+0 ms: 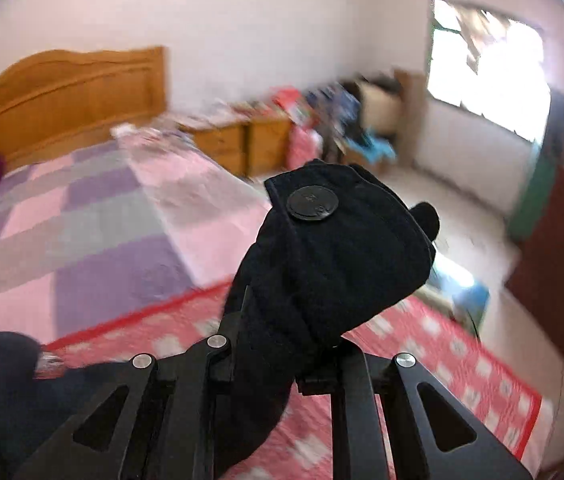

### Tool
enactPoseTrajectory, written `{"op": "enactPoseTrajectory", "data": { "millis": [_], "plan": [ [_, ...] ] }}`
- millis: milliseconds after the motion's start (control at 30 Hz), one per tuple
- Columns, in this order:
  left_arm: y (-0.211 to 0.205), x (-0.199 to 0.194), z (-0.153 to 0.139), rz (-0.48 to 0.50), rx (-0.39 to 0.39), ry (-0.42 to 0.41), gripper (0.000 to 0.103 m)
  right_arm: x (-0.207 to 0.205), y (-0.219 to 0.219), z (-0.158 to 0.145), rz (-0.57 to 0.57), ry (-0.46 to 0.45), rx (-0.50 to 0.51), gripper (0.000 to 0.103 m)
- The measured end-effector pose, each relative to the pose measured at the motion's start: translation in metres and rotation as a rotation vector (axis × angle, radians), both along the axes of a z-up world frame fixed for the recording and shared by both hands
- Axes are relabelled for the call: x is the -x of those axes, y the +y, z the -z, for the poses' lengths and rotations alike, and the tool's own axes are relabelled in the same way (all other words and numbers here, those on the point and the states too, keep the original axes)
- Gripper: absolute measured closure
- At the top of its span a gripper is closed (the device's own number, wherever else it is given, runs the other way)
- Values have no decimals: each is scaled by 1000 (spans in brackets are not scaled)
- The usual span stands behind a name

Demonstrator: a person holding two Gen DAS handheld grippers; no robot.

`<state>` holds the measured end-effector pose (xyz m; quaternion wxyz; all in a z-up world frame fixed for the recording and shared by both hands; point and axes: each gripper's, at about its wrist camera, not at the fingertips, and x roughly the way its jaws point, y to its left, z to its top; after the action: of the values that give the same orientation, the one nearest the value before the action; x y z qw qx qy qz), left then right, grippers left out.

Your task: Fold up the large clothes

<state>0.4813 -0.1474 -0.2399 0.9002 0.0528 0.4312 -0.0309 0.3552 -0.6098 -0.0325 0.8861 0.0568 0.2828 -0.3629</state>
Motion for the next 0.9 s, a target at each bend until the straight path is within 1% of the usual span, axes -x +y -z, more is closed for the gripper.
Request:
{"op": "enactPoseTrajectory", "data": {
  "millis": [67,100,167,267,333,467,500,633,700,800,900],
  "plan": [
    [21,6,-15,-4,17,-25,0,-20,43,-20,-86,-15,65,87],
    [34,10,-23,-2,17,-33,0,-30,62,-25,-122,-22,83,87],
    [58,17,-31,-3,-3,-47,0,-52,105,-34,-204,-32,110,87],
    [102,29,-32,-4,-39,-48,0,-86,176,-38,-321,-37,147,87],
    [133,36,-26,-19,-69,-27,0,-110,222,-30,-391,-22,139,87],
    [180,40,-13,-50,-91,-8,0,-155,318,14,-526,49,121,87],
    [190,41,-9,-56,-94,-4,0,-166,346,30,-564,75,119,87],
    [215,45,9,-74,-66,21,0,-192,425,92,-681,181,133,87],
    [224,45,18,-89,-39,34,0,-202,453,120,-717,232,135,87],
    [234,51,30,-106,2,46,0,-212,482,154,-751,291,125,87],
    [242,56,35,-120,54,41,0,-213,502,175,-782,305,125,87]
  ]
}}
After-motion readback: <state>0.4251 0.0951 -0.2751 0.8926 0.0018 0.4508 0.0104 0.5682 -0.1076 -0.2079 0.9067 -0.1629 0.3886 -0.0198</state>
